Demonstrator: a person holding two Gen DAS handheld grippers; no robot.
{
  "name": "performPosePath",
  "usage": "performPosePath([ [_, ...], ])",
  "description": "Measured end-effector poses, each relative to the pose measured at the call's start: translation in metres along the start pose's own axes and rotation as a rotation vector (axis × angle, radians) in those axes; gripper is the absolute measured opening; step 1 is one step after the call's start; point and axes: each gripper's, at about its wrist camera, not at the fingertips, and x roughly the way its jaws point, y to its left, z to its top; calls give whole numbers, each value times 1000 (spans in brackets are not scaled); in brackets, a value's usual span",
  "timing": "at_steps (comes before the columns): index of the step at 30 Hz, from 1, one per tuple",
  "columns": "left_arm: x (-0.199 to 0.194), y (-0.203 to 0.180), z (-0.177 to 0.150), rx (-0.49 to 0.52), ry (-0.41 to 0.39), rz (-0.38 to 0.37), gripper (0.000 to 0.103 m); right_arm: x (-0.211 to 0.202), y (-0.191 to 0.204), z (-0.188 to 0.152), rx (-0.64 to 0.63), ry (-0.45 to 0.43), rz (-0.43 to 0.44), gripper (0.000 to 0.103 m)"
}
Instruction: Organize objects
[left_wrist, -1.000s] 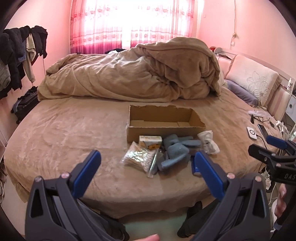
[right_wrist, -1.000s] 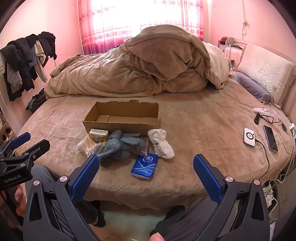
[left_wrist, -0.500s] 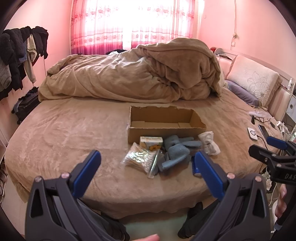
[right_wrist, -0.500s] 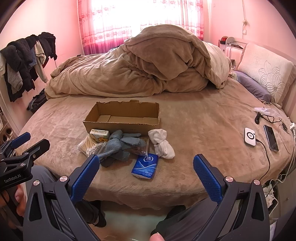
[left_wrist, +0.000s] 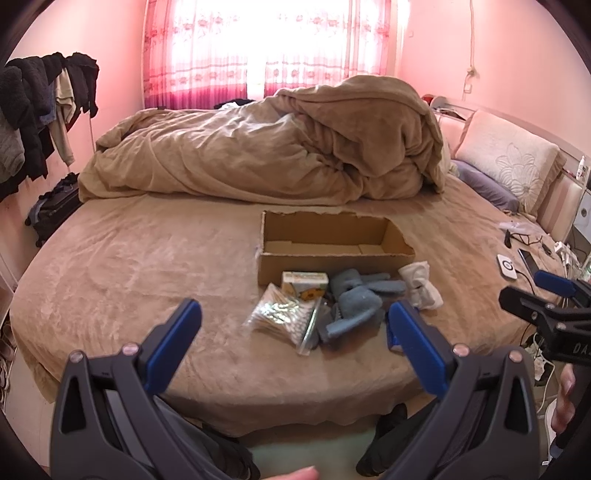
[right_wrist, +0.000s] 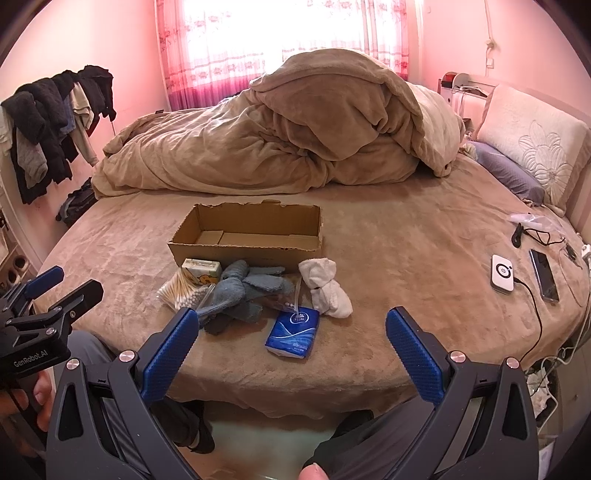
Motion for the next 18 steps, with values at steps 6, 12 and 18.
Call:
performPosePath([
  [6,-1,1,2,-7,-10,-2,103,0,1,0,0,-2,-2,103],
  [12,1,1,1,-12,-7,3,103,1,1,0,-1,-2,-5,103],
  [18,1,1,0,-11,-8,5,103,1,0,0,0,-2,-3,103],
])
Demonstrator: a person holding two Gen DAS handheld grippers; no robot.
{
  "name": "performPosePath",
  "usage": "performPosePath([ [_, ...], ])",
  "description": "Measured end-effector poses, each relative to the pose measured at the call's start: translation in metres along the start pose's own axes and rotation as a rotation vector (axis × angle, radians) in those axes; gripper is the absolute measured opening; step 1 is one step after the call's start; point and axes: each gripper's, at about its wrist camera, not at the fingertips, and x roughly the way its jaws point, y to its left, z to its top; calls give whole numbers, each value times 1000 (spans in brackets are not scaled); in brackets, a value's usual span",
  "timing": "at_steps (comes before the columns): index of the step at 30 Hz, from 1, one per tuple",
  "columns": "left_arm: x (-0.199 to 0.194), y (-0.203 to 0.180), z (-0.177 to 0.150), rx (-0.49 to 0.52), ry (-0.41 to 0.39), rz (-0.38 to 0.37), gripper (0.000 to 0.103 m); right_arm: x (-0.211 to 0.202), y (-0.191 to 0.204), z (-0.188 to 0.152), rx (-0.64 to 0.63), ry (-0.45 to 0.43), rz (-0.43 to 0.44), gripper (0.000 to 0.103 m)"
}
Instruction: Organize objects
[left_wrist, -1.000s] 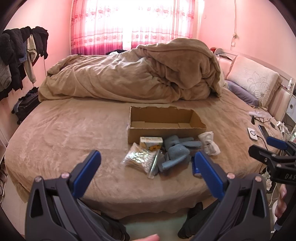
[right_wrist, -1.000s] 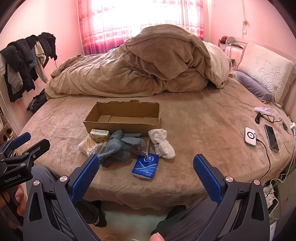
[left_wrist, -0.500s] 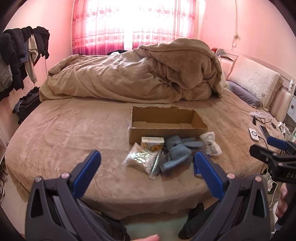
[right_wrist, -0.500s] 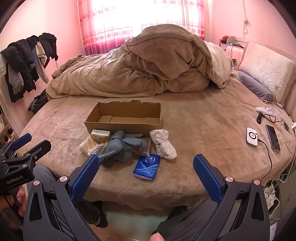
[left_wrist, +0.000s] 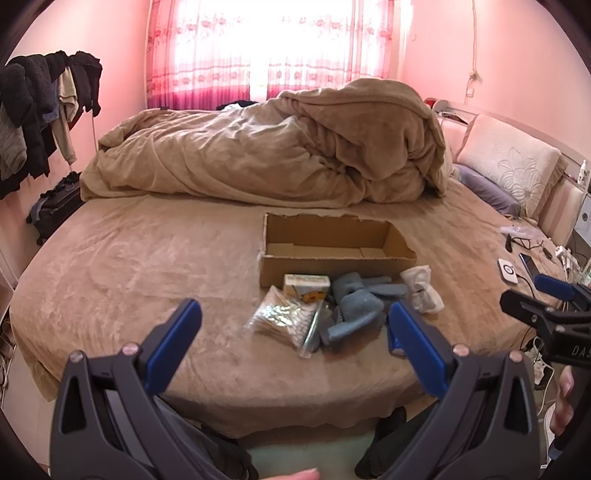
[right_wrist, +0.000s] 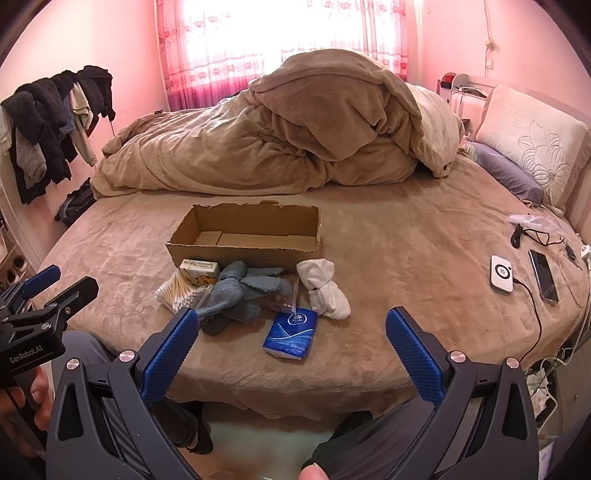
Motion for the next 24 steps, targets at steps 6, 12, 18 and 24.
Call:
performPosePath([
  [6,0,0,0,0,-1,0,103,1,1,0,0,0,1,103],
  [12,0,-4,3,13,-10,-4,103,1,1,0,1,1,1,103],
  [18,11,-4,7,16,1,1,103,9,-4,5,-1,9,5,103],
  [24,32,-2,8,19,25,4,103,26,-12,9,9,33,11,103],
])
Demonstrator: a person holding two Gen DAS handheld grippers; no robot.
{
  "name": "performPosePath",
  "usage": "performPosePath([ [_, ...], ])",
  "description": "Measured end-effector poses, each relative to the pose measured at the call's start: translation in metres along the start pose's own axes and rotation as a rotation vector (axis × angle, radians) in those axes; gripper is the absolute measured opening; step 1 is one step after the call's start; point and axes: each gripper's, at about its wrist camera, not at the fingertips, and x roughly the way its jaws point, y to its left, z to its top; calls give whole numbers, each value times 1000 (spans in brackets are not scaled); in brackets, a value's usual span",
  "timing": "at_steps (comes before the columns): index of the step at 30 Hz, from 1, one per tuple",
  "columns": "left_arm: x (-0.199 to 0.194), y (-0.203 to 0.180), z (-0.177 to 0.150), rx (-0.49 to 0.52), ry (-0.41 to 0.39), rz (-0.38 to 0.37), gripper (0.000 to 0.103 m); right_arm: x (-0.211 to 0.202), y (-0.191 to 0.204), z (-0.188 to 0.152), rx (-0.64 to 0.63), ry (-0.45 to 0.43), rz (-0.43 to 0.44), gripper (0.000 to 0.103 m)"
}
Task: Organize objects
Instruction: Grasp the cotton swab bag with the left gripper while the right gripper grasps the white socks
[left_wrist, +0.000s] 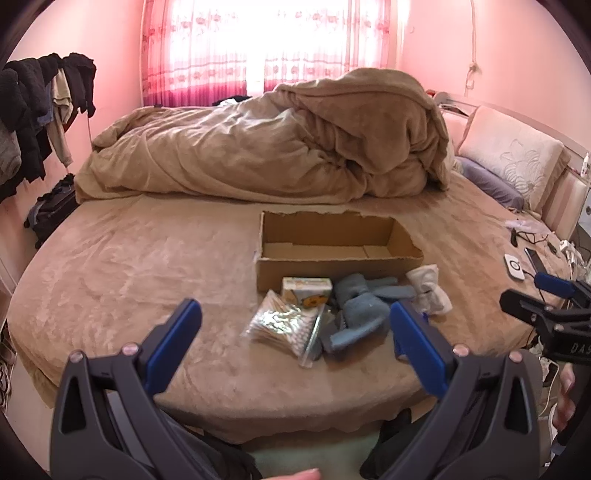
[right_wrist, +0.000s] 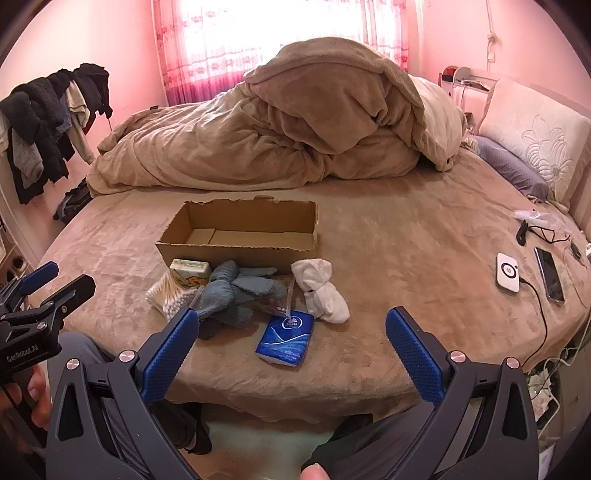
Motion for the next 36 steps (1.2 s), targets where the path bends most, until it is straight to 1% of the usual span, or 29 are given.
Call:
performPosePath([
  [3,19,3,0,0,22,4,103,11,-5,2,-14,5,-7,103],
  [6,42,8,-4,-3,53,-12,103,27,-13,6,-23,19,-25,103],
  [13,99,15,-17,2,125,-5,103,77,-40,8,-32,75,-42,103],
  [16,125,18,-22,4,159,-1,102,100,-48,6,-28,102,-33,101],
  [18,136,20,-24,7,172,-11,102,114,-52,5,-26,123,-21,100],
  [20,151,21,-27,16,204,-30,102,126,-53,3,-30,138,-13,98],
  [23,170,23,-32,28,239,-56,102,146,-57,1,-26,161,-5,92],
  [25,182,25,-37,38,259,-52,102,159,-58,-1,-23,179,0,85],
  [26,185,26,-40,38,267,-50,102,164,-58,-2,-19,185,3,83],
  [27,191,28,-43,35,281,-53,102,169,-58,-3,-14,190,14,81],
  [29,203,32,-51,8,314,-91,102,179,-59,-5,0,199,64,78],
  [31,205,35,-53,-7,301,-99,102,186,-60,-9,10,208,81,68],
  [32,204,35,-53,-6,289,-100,98,189,-61,-10,19,213,91,59],
  [33,203,34,-52,2,282,-102,91,192,-65,-12,38,218,112,52],
  [34,203,33,-52,4,277,-105,88,193,-66,-15,51,220,133,48],
  [35,201,32,-52,3,271,-120,78,193,-67,-16,59,217,152,46],
  [36,200,30,-52,4,267,-138,71,191,-69,-16,64,209,163,43],
])
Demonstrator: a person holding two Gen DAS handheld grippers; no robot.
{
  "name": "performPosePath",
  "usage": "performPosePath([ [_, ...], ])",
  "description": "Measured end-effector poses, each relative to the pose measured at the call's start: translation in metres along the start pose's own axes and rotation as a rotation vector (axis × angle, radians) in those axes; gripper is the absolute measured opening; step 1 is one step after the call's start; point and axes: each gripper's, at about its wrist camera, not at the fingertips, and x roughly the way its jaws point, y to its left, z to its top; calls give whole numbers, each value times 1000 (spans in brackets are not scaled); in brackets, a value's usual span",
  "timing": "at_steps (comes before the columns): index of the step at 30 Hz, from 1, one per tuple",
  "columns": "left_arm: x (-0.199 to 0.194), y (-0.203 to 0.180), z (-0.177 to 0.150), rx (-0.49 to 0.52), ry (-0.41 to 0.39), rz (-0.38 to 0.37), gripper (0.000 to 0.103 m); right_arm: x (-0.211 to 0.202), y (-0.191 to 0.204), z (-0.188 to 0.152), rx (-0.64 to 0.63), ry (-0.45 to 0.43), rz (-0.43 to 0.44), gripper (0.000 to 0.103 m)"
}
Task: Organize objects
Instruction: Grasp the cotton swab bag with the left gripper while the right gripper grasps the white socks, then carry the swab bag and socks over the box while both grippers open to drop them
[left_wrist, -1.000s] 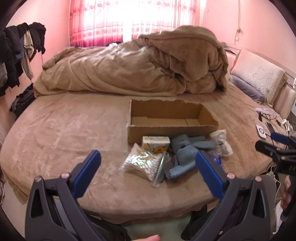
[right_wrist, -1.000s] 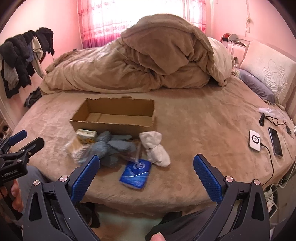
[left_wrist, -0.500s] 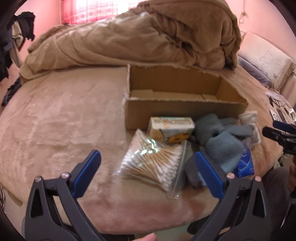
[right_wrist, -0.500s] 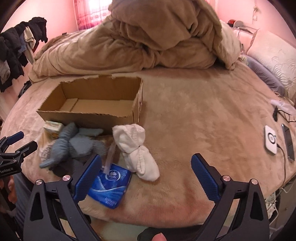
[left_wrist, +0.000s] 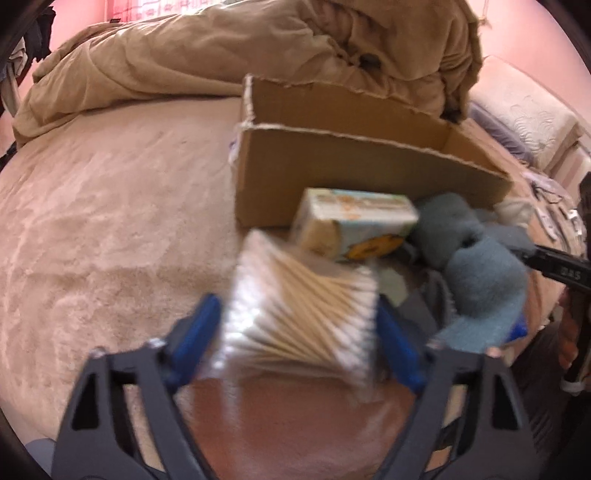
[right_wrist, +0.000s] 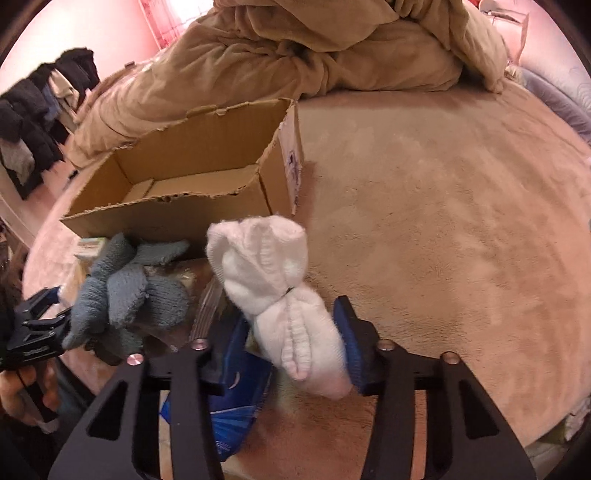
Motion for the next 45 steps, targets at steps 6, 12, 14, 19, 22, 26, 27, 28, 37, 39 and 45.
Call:
performPosePath([
  [6,-13,-8,-3,11,-15,-39,68,-23,1,-2,0,-66,8,38],
  [12,-58,-14,5,3,-62,-64,68,-54,11,0,-10,-123,7,37],
  [14,-76,-19,12,12,-89,-73,68,-68,19,3,-16,-138,11,37],
  [19,-121,-37,29,47,-166,-83,68,-112,39,7,-35,-195,31,37],
  [22,-143,-47,33,62,-203,-89,68,-136,49,8,-48,-233,36,37],
  [26,-165,-53,46,87,-253,-84,68,-161,54,16,-53,-280,47,38],
  [27,-165,-55,51,91,-259,-85,68,-165,53,20,-51,-293,52,38],
  [28,-165,-56,59,90,-262,-94,68,-167,54,23,-50,-301,53,38],
  [37,-137,-68,103,83,-280,-123,68,-141,59,69,-56,-298,75,38],
  [39,-125,-70,111,80,-270,-117,68,-129,61,80,-66,-293,88,38],
  [45,-75,-74,127,72,-227,-127,68,-80,56,105,-72,-230,118,38],
])
